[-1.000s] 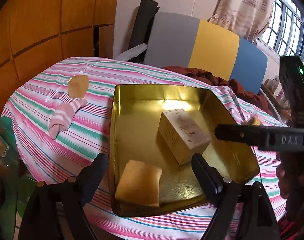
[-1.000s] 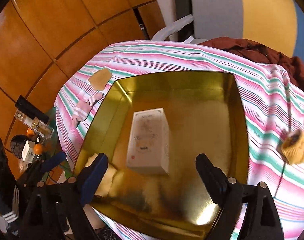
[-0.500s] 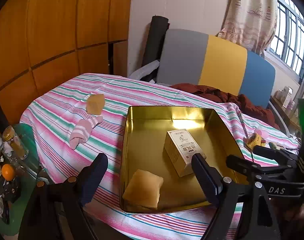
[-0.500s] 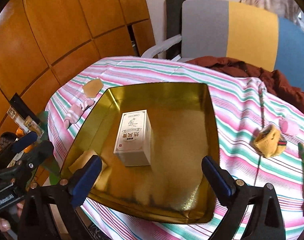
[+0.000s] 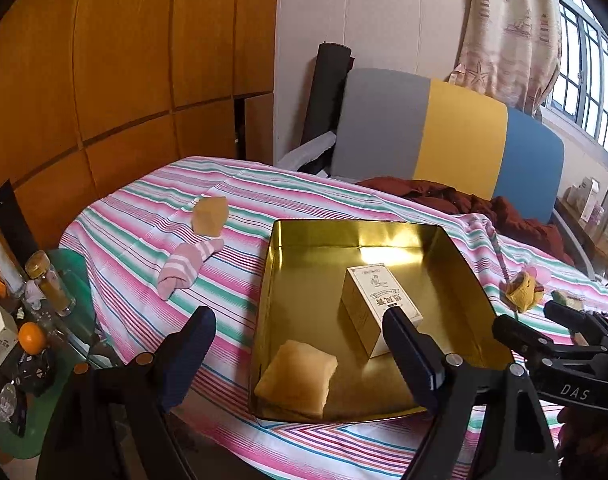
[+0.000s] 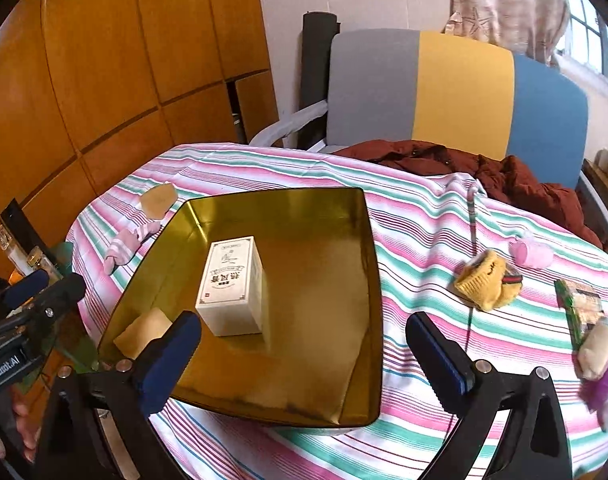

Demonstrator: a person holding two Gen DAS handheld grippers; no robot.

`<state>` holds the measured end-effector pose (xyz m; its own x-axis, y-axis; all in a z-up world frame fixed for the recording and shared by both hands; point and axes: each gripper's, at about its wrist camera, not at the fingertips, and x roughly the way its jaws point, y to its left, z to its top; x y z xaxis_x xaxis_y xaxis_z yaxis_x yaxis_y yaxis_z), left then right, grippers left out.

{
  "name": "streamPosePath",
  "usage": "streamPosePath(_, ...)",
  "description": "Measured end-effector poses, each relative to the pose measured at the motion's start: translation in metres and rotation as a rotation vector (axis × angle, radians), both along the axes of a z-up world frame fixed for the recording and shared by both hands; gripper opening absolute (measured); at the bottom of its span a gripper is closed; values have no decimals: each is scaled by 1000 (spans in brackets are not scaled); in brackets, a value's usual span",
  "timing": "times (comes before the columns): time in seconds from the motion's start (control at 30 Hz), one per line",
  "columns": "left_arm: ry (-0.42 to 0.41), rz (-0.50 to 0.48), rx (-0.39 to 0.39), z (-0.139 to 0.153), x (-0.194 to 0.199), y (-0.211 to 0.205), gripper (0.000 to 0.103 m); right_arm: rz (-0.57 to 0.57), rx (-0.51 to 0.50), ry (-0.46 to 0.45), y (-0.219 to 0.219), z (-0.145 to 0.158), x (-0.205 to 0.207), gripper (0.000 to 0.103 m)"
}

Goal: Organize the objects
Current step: 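Release the sponge and cream box into the tray, withdraw both grippers, then grasp the yellow knitted sock with the left gripper while the right grasps the pink roller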

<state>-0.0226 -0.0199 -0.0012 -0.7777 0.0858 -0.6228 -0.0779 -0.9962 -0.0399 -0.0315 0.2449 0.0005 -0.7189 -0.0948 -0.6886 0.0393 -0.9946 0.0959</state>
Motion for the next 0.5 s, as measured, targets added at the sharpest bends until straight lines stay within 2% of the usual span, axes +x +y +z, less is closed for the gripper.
streamPosePath(0.17, -4, -35, -17, -5, 2, 8, 87, -19, -9, 1, 7, -6, 7, 103)
streamPosePath(0.23, -31, -71, 3, -9, 0, 12, 85, -30, -13, -5, 9, -8, 9, 103)
streamPosePath(0.33, -81, -122, 109, -15, -3, 11, 82, -50, -16, -5, 15, -12, 14, 103)
streamPosePath(0.5, -91, -185, 116, -14, -5, 27, 82, -77, -24, -8, 27, -17, 21, 103)
